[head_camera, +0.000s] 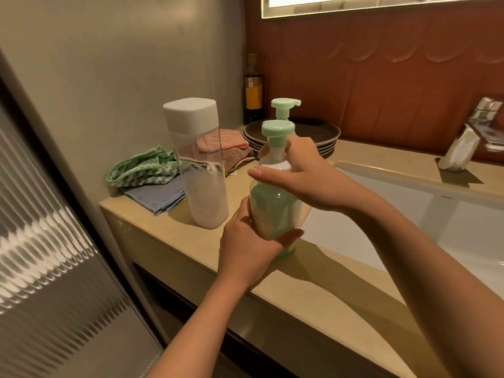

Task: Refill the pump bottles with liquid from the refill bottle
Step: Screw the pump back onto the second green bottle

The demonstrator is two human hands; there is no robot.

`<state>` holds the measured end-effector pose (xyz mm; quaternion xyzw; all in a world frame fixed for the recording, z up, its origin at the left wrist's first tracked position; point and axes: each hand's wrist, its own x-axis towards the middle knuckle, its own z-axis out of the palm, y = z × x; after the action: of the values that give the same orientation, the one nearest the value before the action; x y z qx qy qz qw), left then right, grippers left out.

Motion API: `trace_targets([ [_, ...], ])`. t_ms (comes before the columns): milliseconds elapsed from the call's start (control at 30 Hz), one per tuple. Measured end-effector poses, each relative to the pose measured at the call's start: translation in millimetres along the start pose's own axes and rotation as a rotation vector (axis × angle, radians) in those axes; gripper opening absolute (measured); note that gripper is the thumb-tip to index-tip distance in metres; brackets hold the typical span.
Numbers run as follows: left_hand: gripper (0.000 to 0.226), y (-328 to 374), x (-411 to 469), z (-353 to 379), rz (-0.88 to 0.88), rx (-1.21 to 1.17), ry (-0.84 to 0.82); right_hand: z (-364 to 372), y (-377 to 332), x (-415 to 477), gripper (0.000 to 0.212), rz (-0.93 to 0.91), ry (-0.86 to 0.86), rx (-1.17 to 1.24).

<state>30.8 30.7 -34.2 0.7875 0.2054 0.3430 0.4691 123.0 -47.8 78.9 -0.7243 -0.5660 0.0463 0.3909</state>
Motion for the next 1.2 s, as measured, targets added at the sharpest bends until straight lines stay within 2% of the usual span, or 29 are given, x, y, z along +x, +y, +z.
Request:
trace_targets([
  [67,0.076,-0.4,0.8,-0.1,0.0,-0.016,0.001,-7.4,2.6,-4.1,0.028,0.033,-0.154,0.106],
  [133,0.08,-0.9,1.5,-0.2,0.013,0.027,-0.006,-14.4,9.5,-4.7,0.041,0.118,-0.277,0.291],
  [200,0.08,-1.5,1.8,-0.2,0.025,0.063,-0.01,-19.6,14.9,-4.3,0.054,0.128,-0.327,0.341],
  [233,0.079,-1.9,1.8,-0.5,0.028,0.07,-0.01,-21.7,16.3,-4.3,0.053,0.126,-0.34,0.348],
  [333,0.079,-2.1,1.6,-0.5,0.033,0.074,-0.012,-27.3,17.1,-5.5,0.031,0.131,-0.341,0.372],
  [400,0.08,-2.6,1.4,-0.4,0.04,0.08,-0.012,-27.1,16.1,-5.3,0.029,0.091,-0.299,0.322],
  [533,0.081,-2.3,0.9,-1.2,0.041,0.065,-0.022,-23.1,12.8,-2.2,0.051,0.088,-0.046,0.104],
  [600,0.075,-1.4,0.4,-1.5,0.035,0.056,-0.015,-15.8,9.9,-1.5,0.063,0.12,0.085,-0.006],
  [667,0.064,-0.9,0.7,-1.3,0.019,0.051,-0.004,-4.9,9.5,-0.5,0.061,0.128,0.188,-0.072],
  [733,0.06,-1.0,1.5,-0.8,0.003,0.053,-0.002,4.6,10.8,1.1,0.058,0.138,0.253,-0.108],
  [833,0.068,-0.5,1.7,-0.4,0.0,0.056,-0.001,11.9,13.5,4.8,0.068,0.125,0.266,-0.16],
  [967,0.076,-1.6,2.1,0.0,0.009,0.056,0.001,12.7,12.3,3.1,0.059,0.091,0.211,-0.22],
  [1100,0.074,-3.2,1.4,-0.1,0.029,0.042,0.002,-0.5,11.0,-2.7,0.068,0.034,-0.017,0.043],
  [1200,0.077,-2.4,1.3,-0.4,0.045,0.076,-0.001,-8.0,20.9,-2.0,0.067,0.078,-0.199,0.18],
])
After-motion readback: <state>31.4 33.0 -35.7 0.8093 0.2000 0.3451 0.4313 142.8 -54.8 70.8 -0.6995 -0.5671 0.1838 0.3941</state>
